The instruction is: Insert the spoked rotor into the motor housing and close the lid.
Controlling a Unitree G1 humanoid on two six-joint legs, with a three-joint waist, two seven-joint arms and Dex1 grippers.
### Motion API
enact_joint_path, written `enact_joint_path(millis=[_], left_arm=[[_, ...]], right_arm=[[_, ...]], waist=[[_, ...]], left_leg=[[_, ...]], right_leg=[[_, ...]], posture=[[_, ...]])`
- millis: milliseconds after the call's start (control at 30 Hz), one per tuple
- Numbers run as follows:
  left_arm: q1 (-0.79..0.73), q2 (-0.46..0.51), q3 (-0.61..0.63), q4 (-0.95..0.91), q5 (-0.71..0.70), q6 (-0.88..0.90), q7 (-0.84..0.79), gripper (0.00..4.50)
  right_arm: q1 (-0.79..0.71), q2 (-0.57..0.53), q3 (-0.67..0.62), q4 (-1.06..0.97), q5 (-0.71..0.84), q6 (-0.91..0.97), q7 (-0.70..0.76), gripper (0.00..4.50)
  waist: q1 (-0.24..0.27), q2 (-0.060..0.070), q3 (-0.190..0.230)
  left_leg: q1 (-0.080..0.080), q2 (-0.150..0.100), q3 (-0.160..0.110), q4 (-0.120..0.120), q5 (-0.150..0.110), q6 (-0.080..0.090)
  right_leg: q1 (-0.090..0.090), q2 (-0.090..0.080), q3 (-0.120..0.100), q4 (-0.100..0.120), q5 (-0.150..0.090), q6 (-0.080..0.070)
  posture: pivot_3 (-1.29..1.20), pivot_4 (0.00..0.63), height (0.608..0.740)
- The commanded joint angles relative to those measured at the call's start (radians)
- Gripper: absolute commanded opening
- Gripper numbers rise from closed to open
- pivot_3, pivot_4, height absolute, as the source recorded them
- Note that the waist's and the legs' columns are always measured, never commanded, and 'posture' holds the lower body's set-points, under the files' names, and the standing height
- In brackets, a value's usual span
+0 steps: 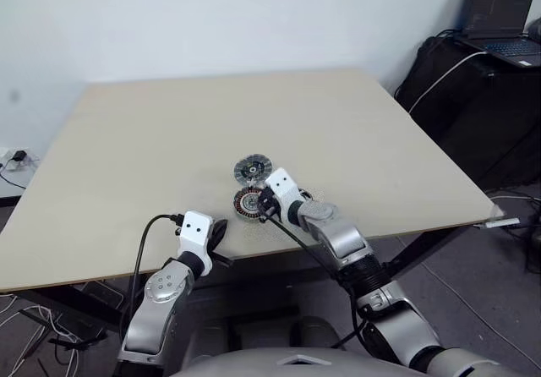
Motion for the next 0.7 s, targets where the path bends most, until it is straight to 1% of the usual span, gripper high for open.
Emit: enact_joint_path(millis=[33, 367, 700], left_arm=[[-0.014, 0.005, -0.001, -0.018, -0.004, -0.005, -0.001, 0.0], [-0.005, 0.006, 0.005, -0.032, -0.005, -0.002, 0.004, 0.0], [-0.008, 0.006, 0.005, -0.032, -0.002, -0.004, 0.009, 0.0]], right_arm=[[-0.039, 0.014, -0.025, -0.043, 0.011, -0.022, -0.015, 0.03], [-0.092, 0.051, 0.011, 0.078, -0.047, -0.06, -0.078, 0.03], [-0.103, 0.031, 0.053, 0.104, -0.102, -0.014, -0.076, 0.03]], waist=[[-0.001, 0.0, 0.0], [-0.001, 0.0, 0.0], [-0.001, 0.0, 0.0]], left_leg=[[0.0, 0.0, 0.0, 0.0, 0.0, 0.0], [0.0, 0.0, 0.0, 0.0, 0.0, 0.0], [0.0, 0.0, 0.0, 0.0, 0.0, 0.0]], right_leg=[[0.0, 0.0, 0.0, 0.0, 0.0, 0.0], [0.0, 0.0, 0.0, 0.0, 0.0, 0.0], [0.0, 0.0, 0.0, 0.0, 0.0, 0.0]], posture=[[0.0, 0.0, 0.74], [0.0, 0.0, 0.74], [0.0, 0.0, 0.74]])
